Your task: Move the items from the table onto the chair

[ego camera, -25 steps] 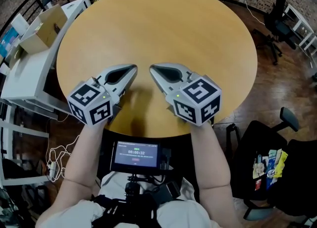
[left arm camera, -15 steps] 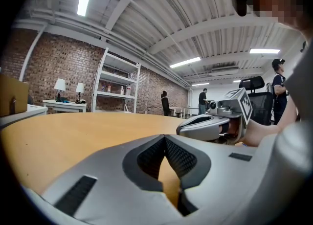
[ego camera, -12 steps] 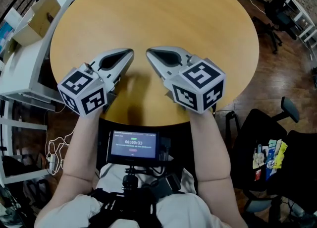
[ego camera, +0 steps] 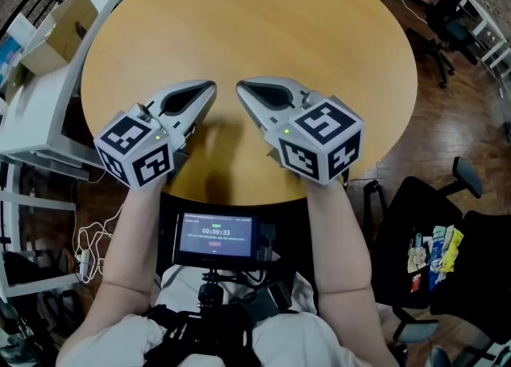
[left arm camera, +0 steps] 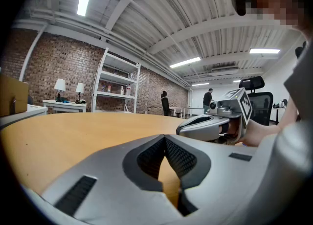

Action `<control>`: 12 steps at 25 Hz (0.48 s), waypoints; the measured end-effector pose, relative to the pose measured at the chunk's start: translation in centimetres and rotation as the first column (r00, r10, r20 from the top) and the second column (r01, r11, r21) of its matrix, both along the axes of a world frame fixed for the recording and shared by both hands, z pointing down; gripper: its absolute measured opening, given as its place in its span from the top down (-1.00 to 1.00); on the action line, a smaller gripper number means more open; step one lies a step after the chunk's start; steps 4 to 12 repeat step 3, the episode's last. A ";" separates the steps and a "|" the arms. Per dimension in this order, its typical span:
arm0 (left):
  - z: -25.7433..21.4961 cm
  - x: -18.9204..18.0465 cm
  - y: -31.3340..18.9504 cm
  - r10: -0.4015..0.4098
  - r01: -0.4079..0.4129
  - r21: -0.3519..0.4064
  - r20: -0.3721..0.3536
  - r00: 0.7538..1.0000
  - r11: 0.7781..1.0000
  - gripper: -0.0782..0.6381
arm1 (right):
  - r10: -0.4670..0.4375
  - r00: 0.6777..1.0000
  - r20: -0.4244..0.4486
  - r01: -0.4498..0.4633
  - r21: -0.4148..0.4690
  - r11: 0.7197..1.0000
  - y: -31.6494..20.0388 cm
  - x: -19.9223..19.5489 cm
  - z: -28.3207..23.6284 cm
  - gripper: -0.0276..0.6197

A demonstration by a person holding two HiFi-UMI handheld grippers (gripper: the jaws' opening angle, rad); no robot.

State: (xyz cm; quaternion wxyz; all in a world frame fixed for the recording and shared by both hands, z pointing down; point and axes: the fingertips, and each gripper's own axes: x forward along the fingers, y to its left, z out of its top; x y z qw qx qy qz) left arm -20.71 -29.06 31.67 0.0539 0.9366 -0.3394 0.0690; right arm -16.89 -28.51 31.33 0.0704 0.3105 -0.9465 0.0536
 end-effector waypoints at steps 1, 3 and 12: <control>0.0 0.0 0.0 0.000 0.000 0.000 0.000 1.000 1.000 0.76 | 0.000 1.000 0.000 0.000 0.001 1.000 0.0 0.0 0.0 0.91; 0.0 0.0 -0.1 0.001 -0.001 0.002 0.000 1.000 1.000 0.76 | 0.001 1.000 -0.001 -0.001 0.003 1.000 -0.1 0.0 -0.1 0.91; 0.0 0.0 -0.1 0.001 -0.001 0.002 0.000 1.000 1.000 0.76 | 0.001 1.000 -0.001 -0.001 0.003 1.000 -0.1 0.0 -0.1 0.91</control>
